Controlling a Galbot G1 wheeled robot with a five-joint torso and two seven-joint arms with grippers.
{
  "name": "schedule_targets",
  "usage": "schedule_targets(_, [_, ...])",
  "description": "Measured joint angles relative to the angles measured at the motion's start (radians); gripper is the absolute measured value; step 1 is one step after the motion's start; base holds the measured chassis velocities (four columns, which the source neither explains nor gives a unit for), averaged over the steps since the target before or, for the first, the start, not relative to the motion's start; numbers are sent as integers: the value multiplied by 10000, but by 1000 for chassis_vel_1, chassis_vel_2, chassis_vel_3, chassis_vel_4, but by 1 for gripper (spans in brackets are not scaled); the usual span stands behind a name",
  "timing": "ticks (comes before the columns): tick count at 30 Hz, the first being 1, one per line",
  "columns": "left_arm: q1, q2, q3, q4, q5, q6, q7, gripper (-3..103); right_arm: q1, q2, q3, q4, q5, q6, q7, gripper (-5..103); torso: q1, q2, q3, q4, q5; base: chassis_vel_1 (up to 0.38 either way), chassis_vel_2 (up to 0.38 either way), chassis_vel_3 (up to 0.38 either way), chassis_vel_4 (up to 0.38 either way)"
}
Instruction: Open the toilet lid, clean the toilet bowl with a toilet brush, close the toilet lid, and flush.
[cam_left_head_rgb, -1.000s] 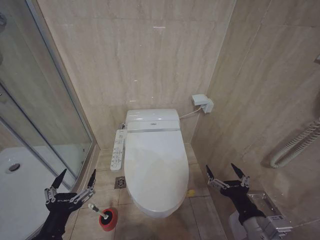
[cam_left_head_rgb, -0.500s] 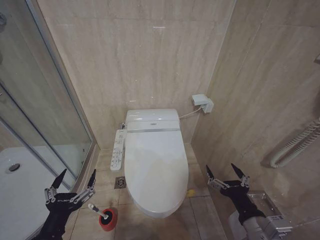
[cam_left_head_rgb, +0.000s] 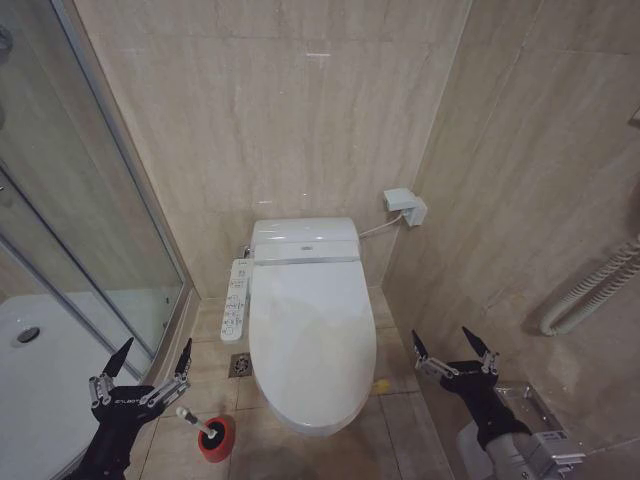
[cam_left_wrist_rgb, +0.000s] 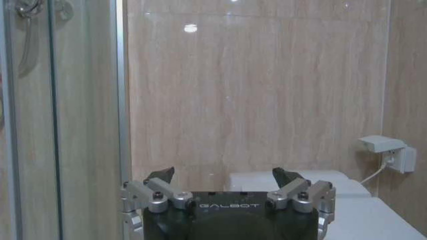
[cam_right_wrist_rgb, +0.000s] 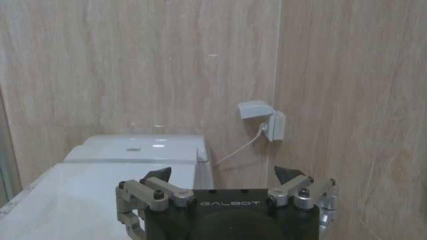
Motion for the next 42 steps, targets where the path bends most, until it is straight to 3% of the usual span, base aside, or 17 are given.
schedule_targets(42, [0,0,0,0,0,0,0,99,0,0,0,0,0,0,0,100,0,0,0,0,0,0,0,0,0])
